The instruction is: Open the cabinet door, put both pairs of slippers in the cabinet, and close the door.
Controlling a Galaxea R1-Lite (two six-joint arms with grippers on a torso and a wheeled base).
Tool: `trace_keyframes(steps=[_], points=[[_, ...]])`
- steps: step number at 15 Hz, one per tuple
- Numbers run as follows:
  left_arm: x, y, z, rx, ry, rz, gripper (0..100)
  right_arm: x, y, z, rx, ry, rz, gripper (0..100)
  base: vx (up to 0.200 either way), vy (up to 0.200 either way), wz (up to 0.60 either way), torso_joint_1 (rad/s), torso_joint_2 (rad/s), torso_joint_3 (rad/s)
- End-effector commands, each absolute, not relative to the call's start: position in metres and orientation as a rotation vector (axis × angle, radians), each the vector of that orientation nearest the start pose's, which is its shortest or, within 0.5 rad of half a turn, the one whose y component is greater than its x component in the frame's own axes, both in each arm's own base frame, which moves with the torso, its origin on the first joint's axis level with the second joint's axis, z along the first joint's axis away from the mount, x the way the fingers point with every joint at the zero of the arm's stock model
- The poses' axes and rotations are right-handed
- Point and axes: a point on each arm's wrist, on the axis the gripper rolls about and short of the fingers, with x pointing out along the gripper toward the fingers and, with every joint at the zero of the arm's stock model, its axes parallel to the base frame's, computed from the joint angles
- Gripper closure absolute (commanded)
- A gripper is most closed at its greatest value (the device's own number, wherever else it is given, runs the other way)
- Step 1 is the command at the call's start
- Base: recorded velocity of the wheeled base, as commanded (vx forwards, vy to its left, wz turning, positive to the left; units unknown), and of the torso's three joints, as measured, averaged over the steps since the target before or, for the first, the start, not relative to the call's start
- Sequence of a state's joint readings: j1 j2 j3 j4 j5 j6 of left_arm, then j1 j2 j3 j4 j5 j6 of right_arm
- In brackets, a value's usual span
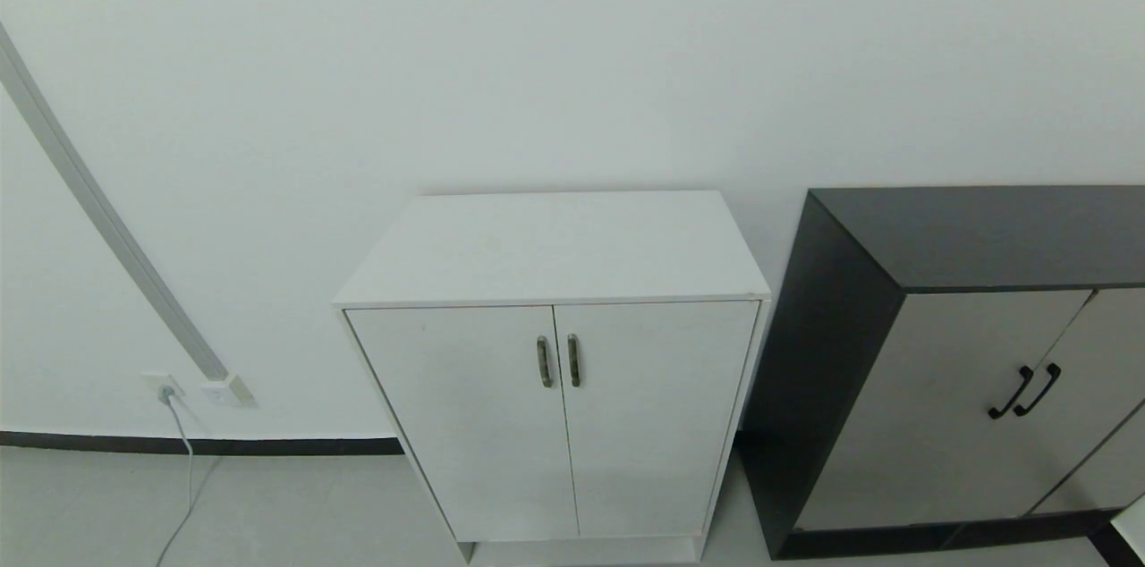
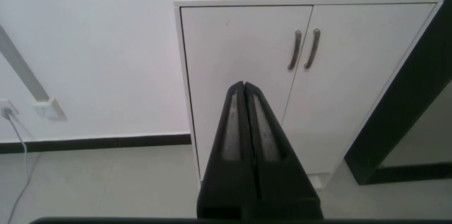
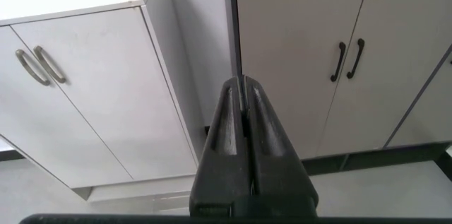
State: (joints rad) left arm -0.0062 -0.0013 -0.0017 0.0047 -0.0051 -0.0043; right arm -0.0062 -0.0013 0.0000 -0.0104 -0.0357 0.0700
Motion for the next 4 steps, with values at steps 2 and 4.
trace_keyframes(steps=[2, 4], points=[[-0.0229, 0.0000, 0.0754, -0.005, 0.003, -0.011, 100, -0.0227, -0.0007, 0.0766, 0.069, -0.011, -0.041, 100, 0.000, 0.000, 0.00, 0.000, 0.00, 0.000], [-0.0229, 0.0000, 0.0754, -0.005, 0.003, -0.011, 100, -0.0227, -0.0006, 0.0766, 0.068, -0.011, -0.040, 100, 0.000, 0.000, 0.00, 0.000, 0.00, 0.000]])
